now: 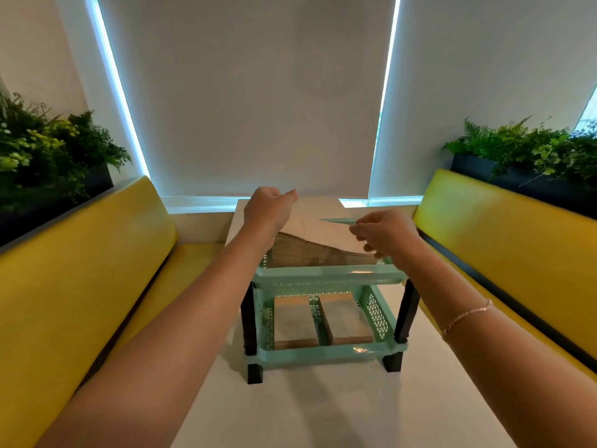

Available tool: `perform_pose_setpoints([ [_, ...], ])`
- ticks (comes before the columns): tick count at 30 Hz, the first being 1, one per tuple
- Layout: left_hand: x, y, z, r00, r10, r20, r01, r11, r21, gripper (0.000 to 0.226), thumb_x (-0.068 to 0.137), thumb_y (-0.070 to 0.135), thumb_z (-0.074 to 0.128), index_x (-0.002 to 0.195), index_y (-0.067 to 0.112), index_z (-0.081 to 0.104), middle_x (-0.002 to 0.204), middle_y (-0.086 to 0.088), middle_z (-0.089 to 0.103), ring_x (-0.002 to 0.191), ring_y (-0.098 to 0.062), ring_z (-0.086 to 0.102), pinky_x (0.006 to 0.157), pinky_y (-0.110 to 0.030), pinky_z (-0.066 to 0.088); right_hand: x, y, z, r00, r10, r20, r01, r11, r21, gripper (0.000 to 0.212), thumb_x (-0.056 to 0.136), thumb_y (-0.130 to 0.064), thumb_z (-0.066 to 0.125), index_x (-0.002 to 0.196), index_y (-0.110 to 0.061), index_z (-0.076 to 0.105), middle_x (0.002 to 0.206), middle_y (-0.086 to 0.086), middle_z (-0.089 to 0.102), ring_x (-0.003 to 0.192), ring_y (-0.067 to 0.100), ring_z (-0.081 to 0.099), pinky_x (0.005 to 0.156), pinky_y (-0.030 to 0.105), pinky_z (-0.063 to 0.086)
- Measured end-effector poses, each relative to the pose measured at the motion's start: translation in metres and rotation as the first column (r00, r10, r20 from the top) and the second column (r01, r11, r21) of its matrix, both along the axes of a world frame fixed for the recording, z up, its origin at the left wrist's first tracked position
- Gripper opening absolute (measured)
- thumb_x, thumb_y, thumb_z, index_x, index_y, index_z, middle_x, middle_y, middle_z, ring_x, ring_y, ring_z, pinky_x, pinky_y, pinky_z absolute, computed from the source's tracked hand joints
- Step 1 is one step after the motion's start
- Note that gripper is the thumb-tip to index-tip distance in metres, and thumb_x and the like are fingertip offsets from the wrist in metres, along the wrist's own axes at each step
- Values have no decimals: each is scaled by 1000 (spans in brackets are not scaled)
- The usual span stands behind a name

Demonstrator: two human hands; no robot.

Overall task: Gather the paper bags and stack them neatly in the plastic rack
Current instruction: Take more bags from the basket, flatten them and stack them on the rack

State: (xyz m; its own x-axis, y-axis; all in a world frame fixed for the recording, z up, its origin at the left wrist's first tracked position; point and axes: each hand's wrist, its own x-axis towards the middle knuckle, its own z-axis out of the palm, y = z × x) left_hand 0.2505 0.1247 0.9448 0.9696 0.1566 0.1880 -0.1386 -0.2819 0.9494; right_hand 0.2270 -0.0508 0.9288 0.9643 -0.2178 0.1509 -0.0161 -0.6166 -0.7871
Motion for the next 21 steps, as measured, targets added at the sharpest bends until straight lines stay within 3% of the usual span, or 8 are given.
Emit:
perform_pose_setpoints([
  [2, -19, -2, -6, 997, -75, 6, 75, 994, -77, 13, 89, 26, 59, 97, 16, 58, 101, -4, 63, 88, -18, 59, 79, -31, 51, -26, -1, -10, 992, 69, -105, -59, 994, 93, 11, 90, -22, 60, 96, -14, 66, 85, 3, 65, 72, 17, 59, 64, 29, 51],
  [4, -39, -6, -19, 961, -265, -79, 257, 961, -101, 5, 91, 20, 58, 90, 16, 57, 89, -4, 64, 70, -12, 57, 63, -24, 51, -40, -2, -32, 957, 141, -253, -122, 989, 87, 17, 90, -21, 59, 100, -9, 65, 89, 4, 66, 71, 15, 59, 59, 26, 51],
  [7, -59, -19, -51, 816, -447, -367, 506, 859, 77, 11, 94, 22, 55, 93, 12, 59, 84, -2, 61, 69, -11, 55, 61, -21, 49, -45, -3, -76, 887, 138, -441, -154, 988, -1, 22, 88, -22, 63, 104, -6, 65, 91, 6, 64, 76, 18, 58, 63, 27, 51],
  [10, -54, -39, -100, 737, -370, -566, 548, 817, 179, 26, 94, 25, 54, 109, 4, 59, 86, -3, 58, 73, -11, 54, 69, -25, 52, -30, -9, -123, 859, 5, -513, -89, 986, -139, 33, 86, -25, 65, 111, -3, 62, 101, 11, 63, 89, 22, 60, 73, 30, 54],
  [13, -39, -59, -135, 747, -235, -622, 494, 822, 283, 32, 96, 24, 51, 119, 2, 54, 85, -6, 55, 72, -15, 52, 64, -25, 48, -9, -16, -153, 854, -102, -511, -52, 959, -280, 37, 87, -29, 62, 114, -4, 59, 95, 7, 56, 86, 18, 53, 71, 25, 44],
  [17, -9, -79, -163, 786, -123, -606, 459, 773, 439, 31, 97, 15, 43, 121, -2, 53, 120, -14, 60, 106, -25, 60, 91, -32, 50, 20, -22, -173, 872, -136, -470, 21, 970, -241, 34, 90, -23, 56, 116, -2, 55, 114, 12, 61, 101, 24, 57, 83, 29, 45],
  [21, 6, -92, -182, 783, -125, -609, 481, 743, 466, 30, 95, 14, 46, 116, -2, 58, 119, -16, 61, 86, -22, 55, 83, -31, 47, 40, -23, -185, 849, -77, -523, -14, 986, -168, 36, 93, -15, 51, 123, 3, 52, 126, 17, 57, 118, 29, 54, 92, 29, 44],
])
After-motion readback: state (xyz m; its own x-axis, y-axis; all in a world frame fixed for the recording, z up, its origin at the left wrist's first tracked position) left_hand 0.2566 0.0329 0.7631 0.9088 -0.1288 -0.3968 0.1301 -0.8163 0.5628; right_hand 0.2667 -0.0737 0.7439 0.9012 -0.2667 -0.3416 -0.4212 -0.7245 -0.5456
